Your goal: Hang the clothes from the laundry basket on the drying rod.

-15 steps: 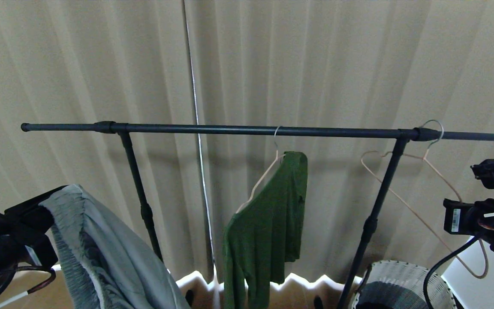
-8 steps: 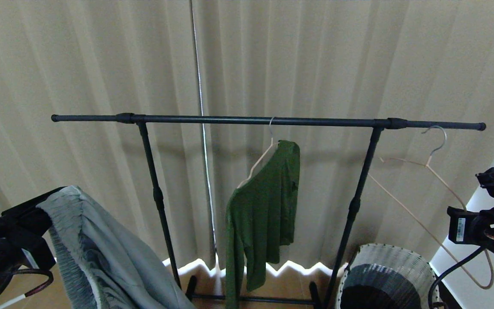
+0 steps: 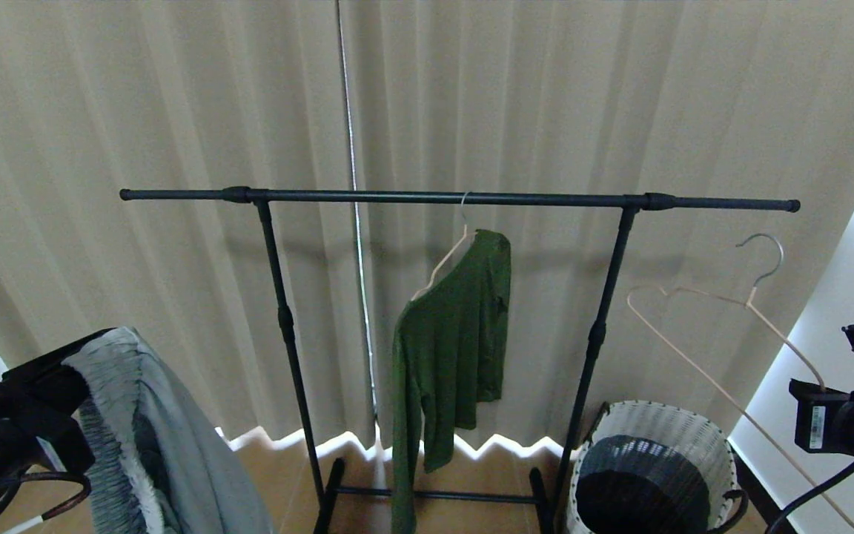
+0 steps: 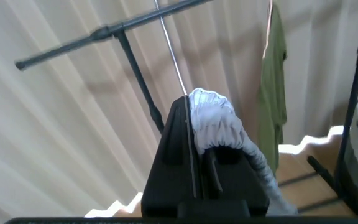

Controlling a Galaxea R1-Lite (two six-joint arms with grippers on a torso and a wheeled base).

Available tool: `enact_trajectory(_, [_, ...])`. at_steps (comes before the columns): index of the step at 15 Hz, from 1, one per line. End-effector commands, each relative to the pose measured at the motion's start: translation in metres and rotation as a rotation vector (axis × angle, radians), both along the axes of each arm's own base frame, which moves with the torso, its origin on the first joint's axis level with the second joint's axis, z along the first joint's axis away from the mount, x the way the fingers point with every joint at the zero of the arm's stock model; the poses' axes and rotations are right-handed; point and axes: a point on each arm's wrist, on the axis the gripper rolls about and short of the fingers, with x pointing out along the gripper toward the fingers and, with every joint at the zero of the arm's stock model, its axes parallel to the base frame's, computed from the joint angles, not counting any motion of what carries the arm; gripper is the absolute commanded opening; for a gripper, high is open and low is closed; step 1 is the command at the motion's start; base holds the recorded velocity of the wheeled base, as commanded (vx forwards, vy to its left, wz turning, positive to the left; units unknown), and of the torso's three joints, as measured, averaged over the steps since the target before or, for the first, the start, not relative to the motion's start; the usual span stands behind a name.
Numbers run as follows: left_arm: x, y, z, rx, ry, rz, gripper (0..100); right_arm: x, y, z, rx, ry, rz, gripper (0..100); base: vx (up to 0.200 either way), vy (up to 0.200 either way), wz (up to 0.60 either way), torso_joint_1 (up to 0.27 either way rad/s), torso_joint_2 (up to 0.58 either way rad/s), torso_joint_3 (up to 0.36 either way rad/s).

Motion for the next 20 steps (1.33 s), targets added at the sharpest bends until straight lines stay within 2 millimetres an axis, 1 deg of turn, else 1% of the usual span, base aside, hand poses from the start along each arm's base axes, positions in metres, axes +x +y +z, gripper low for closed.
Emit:
enact_trajectory(1, [0.003,0.000,0.004,-0.002,-0.013,0.003,0,-0.021,0.003,0.001,-0.034,-0.026,0.032,0,0.000,0.000,0.00,0.000,0.00,0.000])
enact_trajectory(2, [0.003,0.000,0.004,-0.002,-0.013,0.003,0,-0.021,0.003,0.001,-0.034,-0.026,0.032,0,0.000,0.000,0.00,0.000,0.00,0.000])
enact_trajectory(3, [0.014,0.000,0.014,-0.003,-0.029,0.022,0,-0.027,0.015,0.005,-0.055,-0.057,0.130,0,0.000,0.000,0.00,0.000,0.00,0.000])
enact_trajectory(5, [0.022,0.002,0.019,-0.003,-0.030,0.043,0,-0.029,0.019,0.011,-0.051,-0.088,0.156,0,0.000,0.000,0.00,0.000,0.00,0.000])
enact_trajectory(7, [0.041,0.000,0.022,0.002,-0.012,0.078,0,-0.025,0.023,0.021,-0.027,-0.136,0.229,0,0.000,0.000,0.00,0.000,0.00,0.000])
enact_trajectory(10, [0.066,-0.005,0.031,0.008,-0.010,0.141,0,-0.023,0.033,0.022,0.034,-0.136,0.358,0,0.000,0.000,0.00,0.000,0.00,0.000])
enact_trajectory(11, [0.077,-0.011,0.035,0.032,-0.012,0.158,0,-0.019,0.041,0.022,0.078,-0.128,0.435,0,0.000,0.000,0.00,0.000,0.00,0.000])
enact_trajectory(12, [0.080,-0.014,0.036,0.041,-0.008,0.164,0,-0.017,0.044,0.023,0.086,-0.127,0.453,0,0.000,0.000,0.00,0.000,0.00,0.000])
enact_trajectory(13, [0.086,-0.026,0.044,0.058,0.017,0.167,0,-0.006,0.050,0.030,0.089,-0.142,0.476,0,0.000,0.000,0.00,0.000,0.00,0.000])
enact_trajectory(14, [0.088,-0.032,0.048,0.062,0.029,0.156,0,-0.001,0.053,0.033,0.090,-0.149,0.483,0,0.000,0.000,0.00,0.000,0.00,0.000])
enact_trajectory(15, [0.091,-0.041,0.057,0.064,0.043,0.138,0,0.004,0.059,0.039,0.099,-0.166,0.509,0,0.000,0.000,0.00,0.000,0.00,0.000])
enact_trajectory(16, [0.098,-0.051,0.065,0.070,0.057,0.121,0,0.003,0.073,0.044,0.138,-0.180,0.569,0,0.000,0.000,0.00,0.000,0.00,0.000])
enact_trajectory(17, [0.103,-0.055,0.068,0.073,0.059,0.125,0,0.003,0.080,0.047,0.159,-0.182,0.598,0,0.000,0.000,0.00,0.000,0.00,0.000])
enact_trajectory(18, [0.116,-0.060,0.070,0.079,0.070,0.172,0,0.000,0.095,0.045,0.202,-0.161,0.660,0,0.000,0.000,0.00,0.000,0.00,0.000])
enact_trajectory(20, [0.133,-0.066,0.069,0.083,0.079,0.217,0,-0.001,0.114,0.040,0.270,-0.115,0.712,0,0.000,0.000,0.00,0.000,0.00,0.000])
